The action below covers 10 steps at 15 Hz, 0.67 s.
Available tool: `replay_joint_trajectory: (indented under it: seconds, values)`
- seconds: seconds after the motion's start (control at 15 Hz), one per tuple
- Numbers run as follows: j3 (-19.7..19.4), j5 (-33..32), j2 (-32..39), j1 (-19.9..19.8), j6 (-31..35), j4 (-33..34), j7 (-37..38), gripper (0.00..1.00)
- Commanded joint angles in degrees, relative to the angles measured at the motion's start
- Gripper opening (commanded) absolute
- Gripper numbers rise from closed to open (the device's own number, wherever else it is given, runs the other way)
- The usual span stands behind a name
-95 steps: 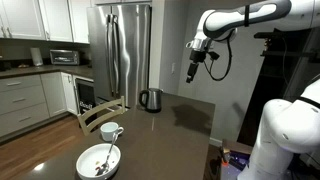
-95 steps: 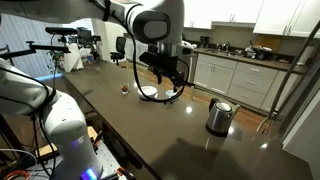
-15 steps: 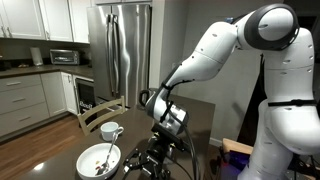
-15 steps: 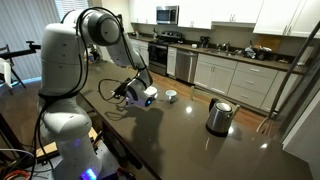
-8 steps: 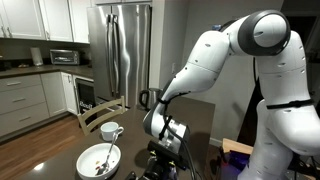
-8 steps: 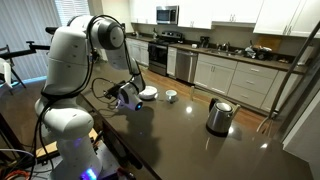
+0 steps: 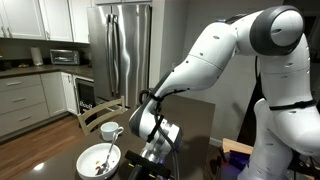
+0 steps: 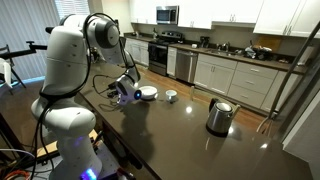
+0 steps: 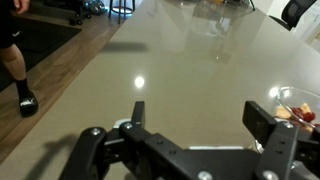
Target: Pick up the small glass cup and pour its contents in the white bowl. Put the small glass cup back on the table.
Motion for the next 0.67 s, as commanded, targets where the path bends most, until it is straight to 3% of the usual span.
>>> replay_joint_trajectory:
  seconds: [0.0,0.33,0.6]
  values:
    - [0.6,-0.7,-0.2,-0.6,2.0,0.8,1.6,1.00]
    - [0.6,-1.1,-1.0,-0.6,3.7,1.6,3.4,1.00]
    - [1.6,9.4,1.6,0.0,4.5,3.0,-2.2,1.00]
